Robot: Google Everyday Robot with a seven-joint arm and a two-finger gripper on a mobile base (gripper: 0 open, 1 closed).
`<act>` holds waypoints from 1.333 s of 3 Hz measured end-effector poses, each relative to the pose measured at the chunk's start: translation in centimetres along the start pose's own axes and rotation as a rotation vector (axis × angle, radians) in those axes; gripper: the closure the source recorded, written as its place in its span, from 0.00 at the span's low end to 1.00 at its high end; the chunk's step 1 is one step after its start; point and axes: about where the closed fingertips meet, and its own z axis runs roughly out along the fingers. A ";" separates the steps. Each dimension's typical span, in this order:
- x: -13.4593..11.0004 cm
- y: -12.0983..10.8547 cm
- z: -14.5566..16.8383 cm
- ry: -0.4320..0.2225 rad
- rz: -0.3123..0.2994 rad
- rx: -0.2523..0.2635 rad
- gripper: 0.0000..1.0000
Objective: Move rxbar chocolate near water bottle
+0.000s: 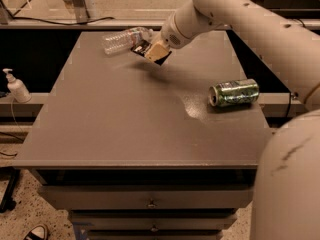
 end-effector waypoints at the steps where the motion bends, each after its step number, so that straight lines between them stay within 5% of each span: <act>1: -0.3 -2.2 1.9 0.017 -0.006 -0.004 1.00; 4: 0.7 -4.2 5.4 0.062 0.010 -0.028 1.00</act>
Offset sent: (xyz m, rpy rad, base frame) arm 0.0697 0.0097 -0.0183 -0.0451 0.0317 -0.0073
